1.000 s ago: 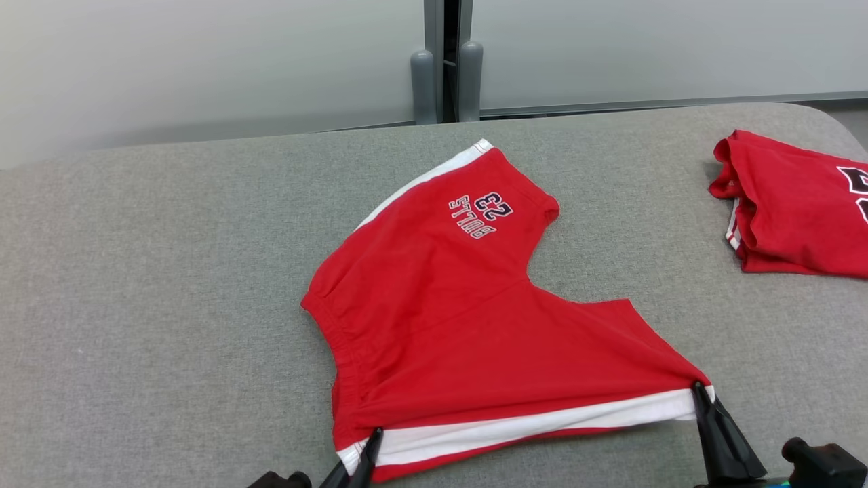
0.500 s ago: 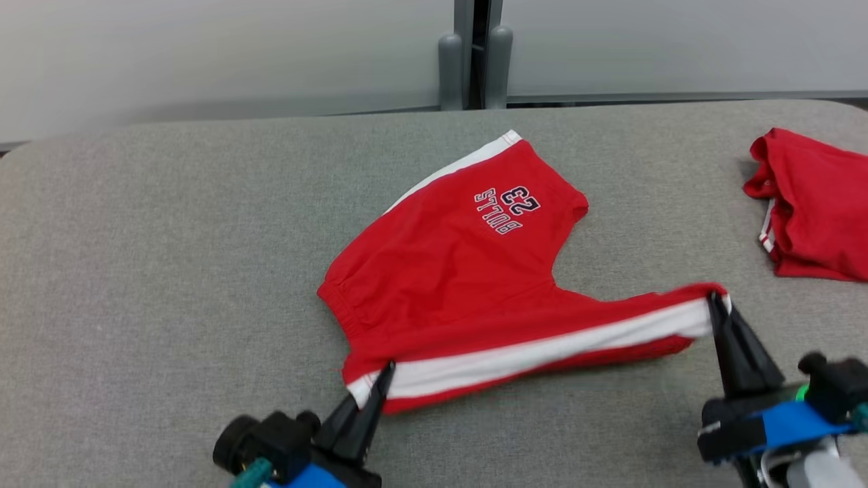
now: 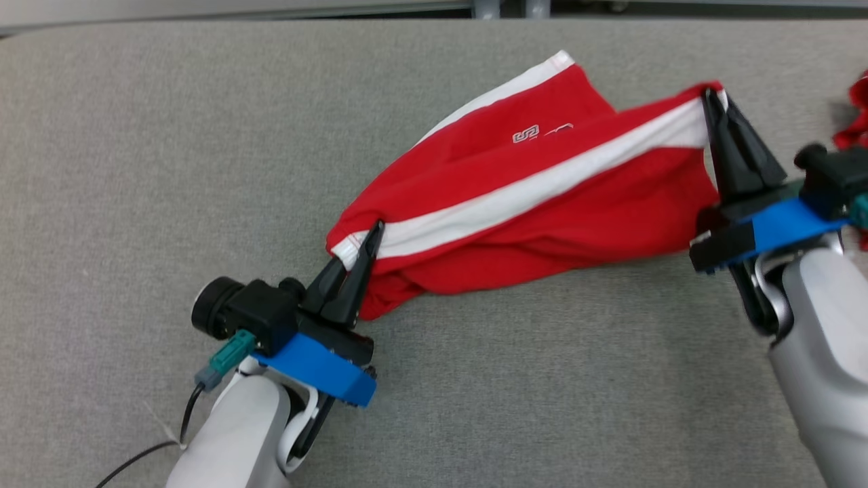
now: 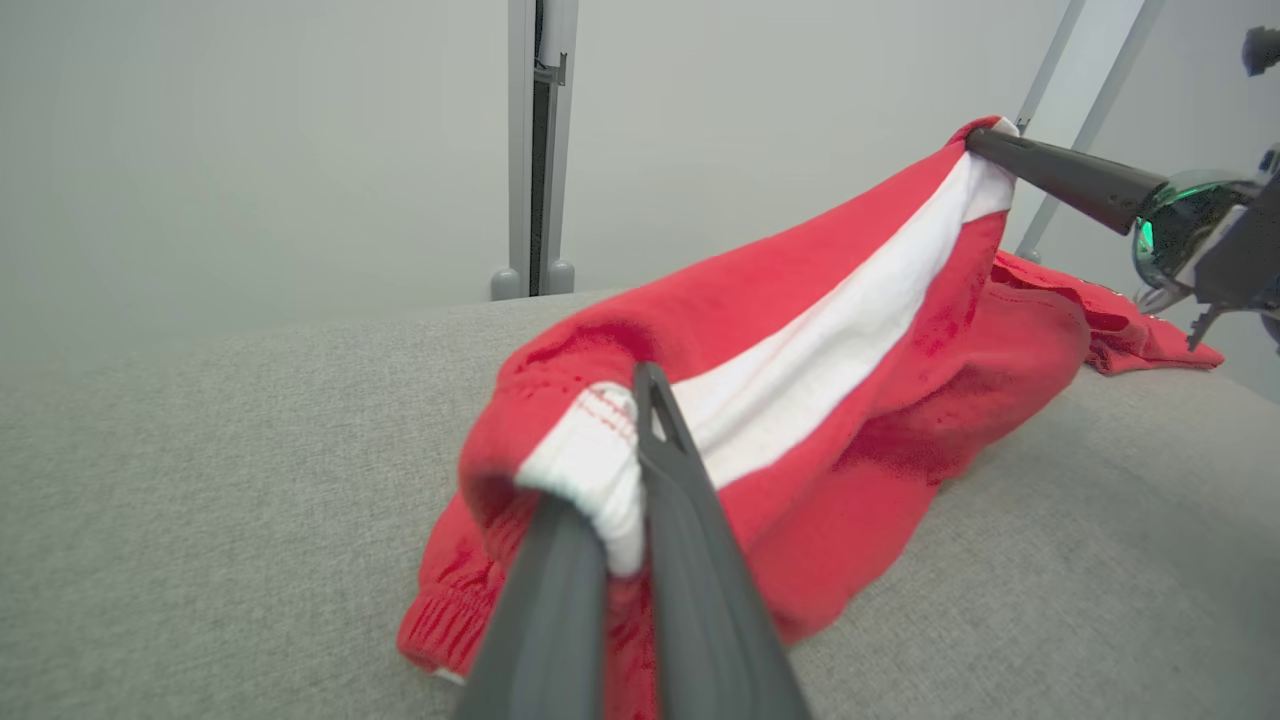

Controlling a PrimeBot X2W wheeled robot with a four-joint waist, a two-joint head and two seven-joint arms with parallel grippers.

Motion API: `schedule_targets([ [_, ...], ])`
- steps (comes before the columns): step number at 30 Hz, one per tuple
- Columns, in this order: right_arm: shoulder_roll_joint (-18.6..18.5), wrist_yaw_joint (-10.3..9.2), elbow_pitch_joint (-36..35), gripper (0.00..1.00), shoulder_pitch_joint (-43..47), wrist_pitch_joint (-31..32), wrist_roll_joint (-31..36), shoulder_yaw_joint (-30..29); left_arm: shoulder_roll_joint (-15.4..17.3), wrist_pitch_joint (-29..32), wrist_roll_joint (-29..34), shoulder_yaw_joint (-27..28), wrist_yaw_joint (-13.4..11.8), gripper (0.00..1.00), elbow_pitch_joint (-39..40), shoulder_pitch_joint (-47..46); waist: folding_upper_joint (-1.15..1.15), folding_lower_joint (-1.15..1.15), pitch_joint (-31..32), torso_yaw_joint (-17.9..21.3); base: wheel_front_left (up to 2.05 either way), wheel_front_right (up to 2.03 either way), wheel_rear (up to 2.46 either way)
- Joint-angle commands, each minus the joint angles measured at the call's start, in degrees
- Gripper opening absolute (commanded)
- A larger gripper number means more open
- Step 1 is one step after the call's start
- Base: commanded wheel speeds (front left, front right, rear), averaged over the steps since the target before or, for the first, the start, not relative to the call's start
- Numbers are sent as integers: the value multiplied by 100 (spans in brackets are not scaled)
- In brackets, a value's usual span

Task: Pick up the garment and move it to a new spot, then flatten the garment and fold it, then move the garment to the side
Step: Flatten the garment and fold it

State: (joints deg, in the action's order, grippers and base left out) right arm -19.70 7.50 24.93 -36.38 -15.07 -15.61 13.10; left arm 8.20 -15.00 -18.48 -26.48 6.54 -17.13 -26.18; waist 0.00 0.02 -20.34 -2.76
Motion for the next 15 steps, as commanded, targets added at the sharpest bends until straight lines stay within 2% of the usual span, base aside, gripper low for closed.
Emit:
schedule_targets([
  [1, -36, -2, 41, 0, -123, 2, 21, 19, 3, -23, 12, 22, 2, 0, -19, -71, 0, -2, -199, -153, 0, 0, 0],
  [8, -79, -2, 1109, 0, -1377, -4, 103, 458, -226, -23, 49, 122, 45, 0, -195, -431, 0, -2, -561, -450, 0, 0, 0],
  [15, 11, -2, 1998, 0, -2143, -5, 140, 726, -393, -23, 71, 95, 61, 0, -309, -599, 0, -2, -762, -620, 0, 0, 0],
])
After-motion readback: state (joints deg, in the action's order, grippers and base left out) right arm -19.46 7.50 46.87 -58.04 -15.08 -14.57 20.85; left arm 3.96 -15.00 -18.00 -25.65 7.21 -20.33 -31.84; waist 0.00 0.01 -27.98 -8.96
